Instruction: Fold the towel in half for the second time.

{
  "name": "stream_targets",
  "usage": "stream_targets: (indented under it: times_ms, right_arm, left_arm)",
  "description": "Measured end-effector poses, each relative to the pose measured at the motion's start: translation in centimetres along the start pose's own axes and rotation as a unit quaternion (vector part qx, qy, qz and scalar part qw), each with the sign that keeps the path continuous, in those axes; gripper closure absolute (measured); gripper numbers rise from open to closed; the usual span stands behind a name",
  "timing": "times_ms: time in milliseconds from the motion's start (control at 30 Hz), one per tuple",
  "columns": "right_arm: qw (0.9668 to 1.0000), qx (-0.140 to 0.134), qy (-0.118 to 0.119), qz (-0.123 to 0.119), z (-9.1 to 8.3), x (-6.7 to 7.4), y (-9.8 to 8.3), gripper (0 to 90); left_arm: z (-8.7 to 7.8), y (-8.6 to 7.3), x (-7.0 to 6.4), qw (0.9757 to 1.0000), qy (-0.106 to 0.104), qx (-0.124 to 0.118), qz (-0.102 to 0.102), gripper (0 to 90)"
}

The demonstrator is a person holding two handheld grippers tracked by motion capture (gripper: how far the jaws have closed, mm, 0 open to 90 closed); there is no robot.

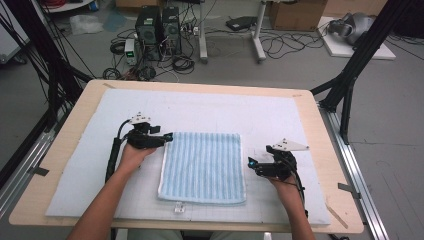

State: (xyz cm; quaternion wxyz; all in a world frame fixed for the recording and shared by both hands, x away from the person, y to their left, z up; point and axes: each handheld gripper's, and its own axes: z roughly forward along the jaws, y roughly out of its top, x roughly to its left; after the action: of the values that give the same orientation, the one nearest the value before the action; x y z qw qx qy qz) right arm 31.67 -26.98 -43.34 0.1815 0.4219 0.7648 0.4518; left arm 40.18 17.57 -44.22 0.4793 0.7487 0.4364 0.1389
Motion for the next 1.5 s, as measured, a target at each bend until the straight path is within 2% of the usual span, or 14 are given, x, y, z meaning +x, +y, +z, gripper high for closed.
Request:
stream_targets:
  times_ms: [167, 200, 300, 400, 567, 667, 733, 767, 800, 900, 1067, 1233, 1367, 1500]
  right_arm:
    - [1.0000, 0.002, 0.001, 0.002, 0.1, 0.0, 0.0, 11.5]
    - [1.0000, 0.003, 0.001, 0.003, 0.1, -0.1, 0.0, 11.5]
    - [1.0000, 0.007, 0.001, 0.001, 0.2, 0.0, -0.1, 11.5]
    - [0.9999, 0.012, 0.003, 0.001, 0.3, 0.1, -0.1, 11.5]
    - [0.9999, 0.013, 0.004, -0.001, 0.5, 0.2, -0.1, 11.5]
    - [0.9998, 0.017, 0.005, -0.001, 0.6, 0.2, -0.1, 11.5]
    - [0.9998, 0.018, 0.006, -0.002, 0.8, 0.2, -0.1, 11.5]
    - [0.9998, 0.019, 0.006, -0.003, 0.9, 0.2, -0.1, 11.5]
    - [0.9998, 0.020, 0.004, -0.004, 1.0, 0.2, -0.1, 11.5]
    - [0.9998, 0.018, 0.002, 0.010, 1.5, 0.2, 0.3, 11.5]
    - [0.9996, 0.025, 0.012, 0.004, 2.6, 0.2, 1.6, 11.5]
    - [0.9988, 0.040, 0.018, 0.019, 4.6, -0.8, 2.5, 11.9]
    - [0.9980, 0.061, 0.015, 0.013, 6.4, -1.2, 3.1, 18.6]
    - [0.9982, 0.056, 0.020, 0.005, 7.6, -1.3, 3.7, 31.3]
  left_arm:
    - [1.0, -0.4, 0.1, 0.9997, 0.016, 0.018, -0.005, 44.7]
    - [1.0, -0.4, 0.1, 0.9997, 0.018, 0.015, -0.008, 45.8]
    - [1.0, -0.4, 0.2, 0.9997, 0.015, 0.018, -0.009, 51.2]
    - [1.6, -0.2, -0.2, 0.9986, 0.022, 0.045, 0.016, 54.0]
    - [1.8, -0.1, -0.7, 0.9971, 0.034, 0.053, 0.041, 59.5]
    - [1.9, -0.1, -0.8, 0.9969, 0.036, 0.053, 0.045, 67.3]
    - [1.9, -0.2, -1.0, 0.9969, 0.025, 0.054, 0.051, 81.7]
    - [2.0, -0.2, -1.2, 0.9964, 0.028, 0.053, 0.060, 84.0]
    - [2.0, -0.1, -1.3, 0.9960, 0.030, 0.055, 0.063, 84.9]
    - [1.9, -0.1, -1.1, 0.9965, 0.026, 0.054, 0.058, 85.5]
    - [1.9, -0.2, -1.1, 0.9971, 0.024, 0.053, 0.050, 85.6]
    - [1.9, -0.2, -1.0, 0.9976, 0.020, 0.051, 0.044, 85.7]
    - [1.9, -0.2, -0.9, 0.9979, 0.018, 0.049, 0.040, 85.6]
    - [1.9, -0.2, -0.8, 0.9977, 0.015, 0.052, 0.041, 85.6]
